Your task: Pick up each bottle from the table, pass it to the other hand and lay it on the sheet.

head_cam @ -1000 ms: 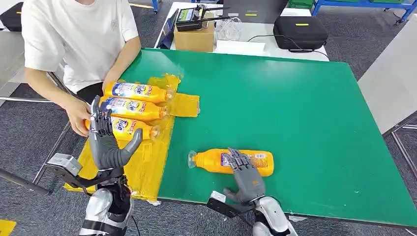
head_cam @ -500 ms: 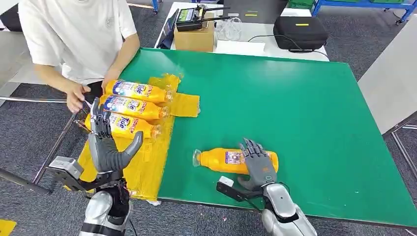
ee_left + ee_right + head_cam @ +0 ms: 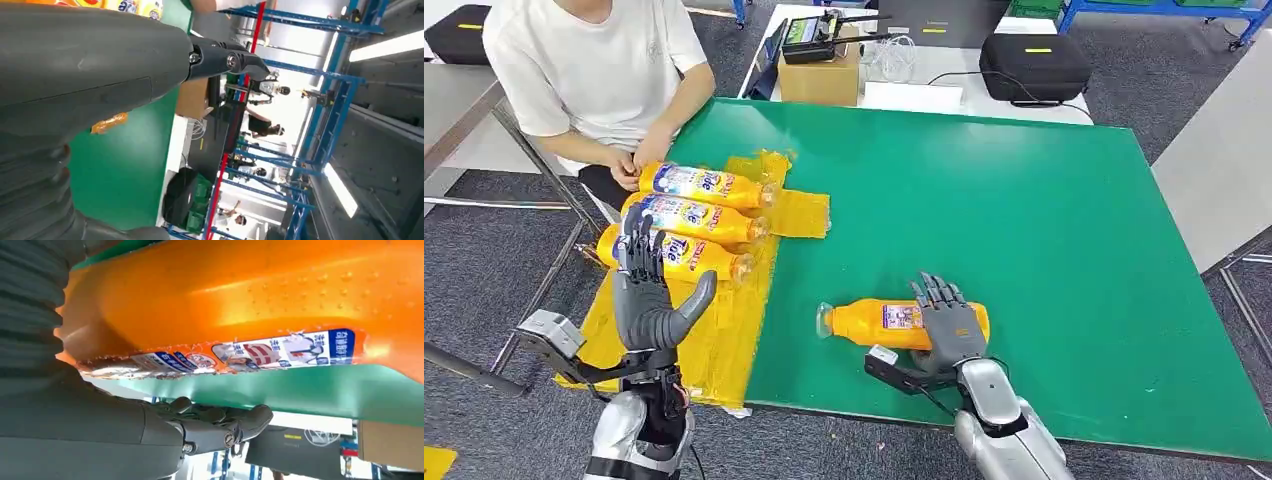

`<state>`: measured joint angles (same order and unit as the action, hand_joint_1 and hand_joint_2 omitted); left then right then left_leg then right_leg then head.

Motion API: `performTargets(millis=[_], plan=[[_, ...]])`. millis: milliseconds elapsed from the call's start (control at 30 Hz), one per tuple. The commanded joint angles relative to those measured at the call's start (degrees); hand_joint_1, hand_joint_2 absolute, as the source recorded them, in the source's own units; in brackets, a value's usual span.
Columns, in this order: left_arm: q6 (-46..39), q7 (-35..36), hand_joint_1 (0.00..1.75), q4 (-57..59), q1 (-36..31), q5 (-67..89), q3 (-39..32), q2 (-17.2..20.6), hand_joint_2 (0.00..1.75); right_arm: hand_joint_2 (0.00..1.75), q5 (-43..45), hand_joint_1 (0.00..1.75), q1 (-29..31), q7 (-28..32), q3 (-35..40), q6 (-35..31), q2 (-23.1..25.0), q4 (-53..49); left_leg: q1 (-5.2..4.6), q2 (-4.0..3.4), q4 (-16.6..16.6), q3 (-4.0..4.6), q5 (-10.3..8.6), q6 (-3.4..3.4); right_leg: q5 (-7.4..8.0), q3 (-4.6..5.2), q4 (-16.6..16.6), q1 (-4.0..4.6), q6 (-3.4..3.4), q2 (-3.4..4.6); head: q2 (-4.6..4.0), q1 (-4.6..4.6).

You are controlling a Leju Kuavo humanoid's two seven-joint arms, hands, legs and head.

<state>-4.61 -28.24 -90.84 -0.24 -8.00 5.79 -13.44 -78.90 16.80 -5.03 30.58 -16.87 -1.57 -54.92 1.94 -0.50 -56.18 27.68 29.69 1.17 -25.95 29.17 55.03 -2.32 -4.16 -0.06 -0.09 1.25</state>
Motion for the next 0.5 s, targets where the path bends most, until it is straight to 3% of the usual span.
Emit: performTargets(millis=[33,500], plan=[[0.91,1.06,0.0,1.36,-0.64,0.11,-2.37,-0.99,1.75,1.75,-1.34,0.0,6.5,-5.38,3.19,7.4,0.16,14.29,0.02,-0.05,0.09,-0.12,0.0,-0.12,0.04,-0.08,-0.1,0.06,0.19,0.08,0.0,0.0],[2.73,2.09,0.0,0.74,0.7,0.06,-2.68,-0.83,1.75,1.75,0.41,0.0,7.17,-3.92,3.21,11.82,-4.07,10.52,0.01,0.1,0.07,-0.59,-0.05,-0.13,0.03,-0.57,-0.14,0.05,0.19,-0.11,0.0,0.02]])
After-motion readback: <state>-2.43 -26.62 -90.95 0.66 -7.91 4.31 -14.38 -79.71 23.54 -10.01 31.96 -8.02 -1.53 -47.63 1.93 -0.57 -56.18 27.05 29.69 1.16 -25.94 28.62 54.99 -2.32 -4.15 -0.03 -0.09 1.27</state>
